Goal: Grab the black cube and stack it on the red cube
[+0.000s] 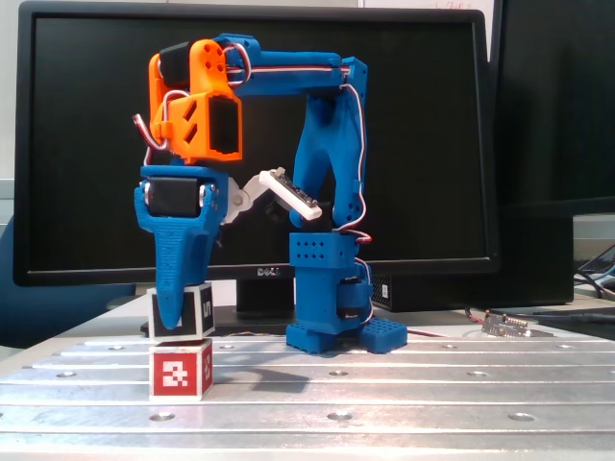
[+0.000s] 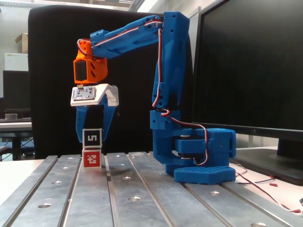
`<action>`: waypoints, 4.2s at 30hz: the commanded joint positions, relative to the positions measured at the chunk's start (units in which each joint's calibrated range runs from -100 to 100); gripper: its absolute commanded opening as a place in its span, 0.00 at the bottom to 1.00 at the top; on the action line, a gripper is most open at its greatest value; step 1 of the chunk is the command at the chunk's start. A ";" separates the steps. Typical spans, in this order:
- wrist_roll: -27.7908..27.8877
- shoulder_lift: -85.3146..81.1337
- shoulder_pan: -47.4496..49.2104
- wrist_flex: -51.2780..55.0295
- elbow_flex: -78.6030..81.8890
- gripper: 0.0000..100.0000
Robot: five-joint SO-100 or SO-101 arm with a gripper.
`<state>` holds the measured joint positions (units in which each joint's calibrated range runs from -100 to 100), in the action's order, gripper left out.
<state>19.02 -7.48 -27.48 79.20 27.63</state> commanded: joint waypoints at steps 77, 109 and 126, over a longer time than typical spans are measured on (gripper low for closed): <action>0.28 -2.88 -0.24 8.74 -6.23 0.37; -7.50 -2.88 20.36 19.94 -25.77 0.01; -22.60 -8.97 37.56 3.61 -5.87 0.01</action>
<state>-3.18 -10.44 9.85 86.33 16.39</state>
